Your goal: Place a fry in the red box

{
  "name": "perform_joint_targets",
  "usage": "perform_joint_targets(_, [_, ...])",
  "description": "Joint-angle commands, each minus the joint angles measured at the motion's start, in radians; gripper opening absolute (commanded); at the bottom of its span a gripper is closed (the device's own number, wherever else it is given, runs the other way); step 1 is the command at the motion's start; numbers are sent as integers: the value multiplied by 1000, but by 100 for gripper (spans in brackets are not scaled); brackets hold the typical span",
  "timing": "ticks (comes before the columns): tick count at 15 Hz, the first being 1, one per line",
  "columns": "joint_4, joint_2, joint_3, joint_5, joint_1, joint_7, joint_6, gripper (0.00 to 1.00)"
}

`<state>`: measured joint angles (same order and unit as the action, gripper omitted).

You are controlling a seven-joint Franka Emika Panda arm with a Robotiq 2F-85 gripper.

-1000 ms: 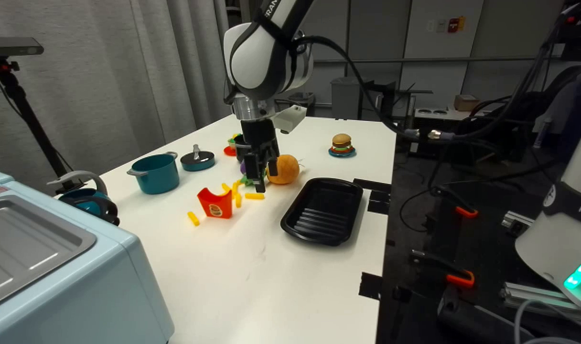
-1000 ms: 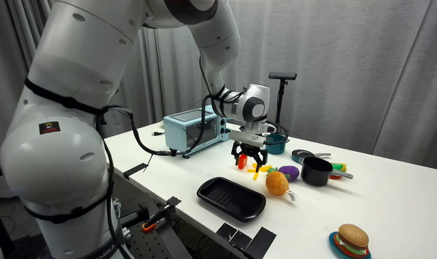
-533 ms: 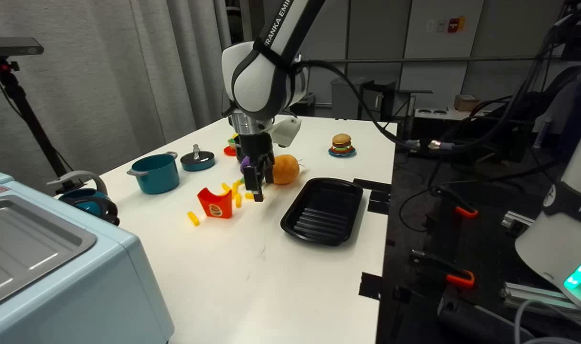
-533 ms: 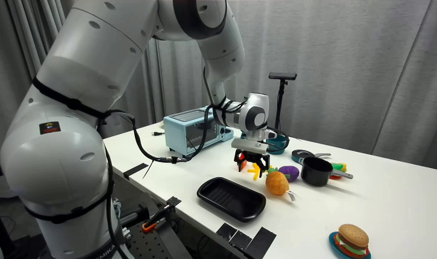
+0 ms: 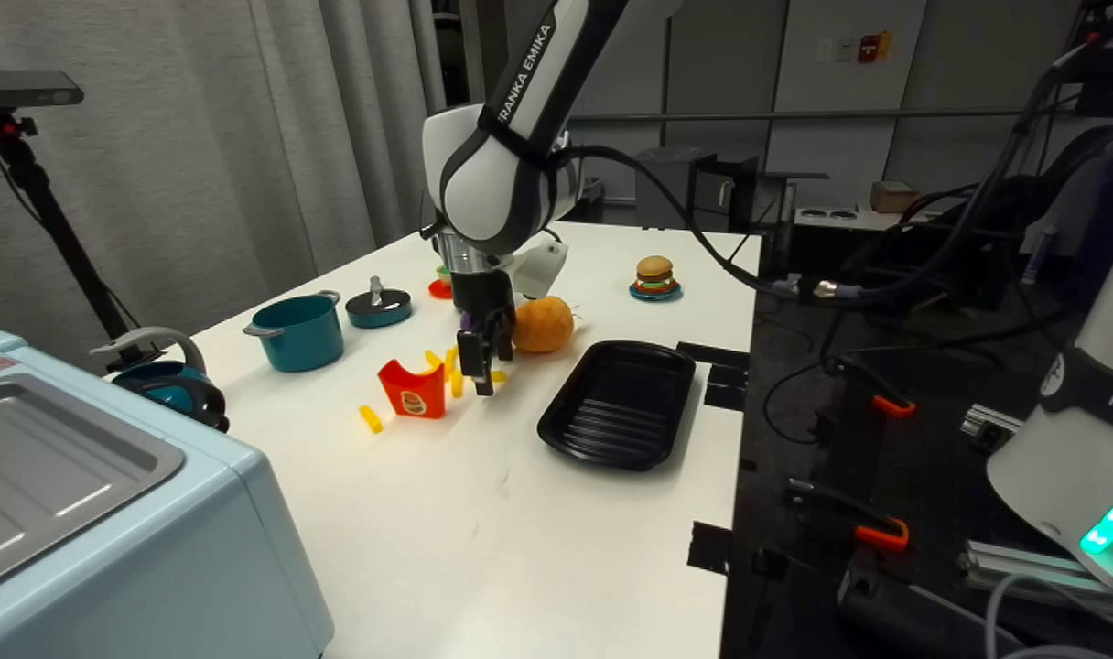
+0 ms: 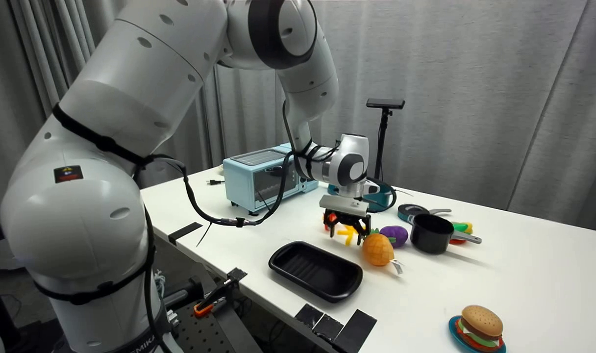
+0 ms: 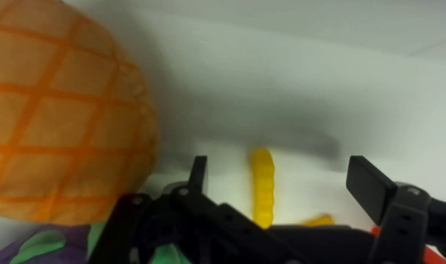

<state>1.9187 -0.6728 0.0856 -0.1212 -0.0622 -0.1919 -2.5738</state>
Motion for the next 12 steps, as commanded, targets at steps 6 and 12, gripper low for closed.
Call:
perform_joint_targets(6, [-75,-40,-13,-11,4,-7,-4,38])
perform_joint_targets(12, [-93,-23,-23,-8,23,-19,4,0])
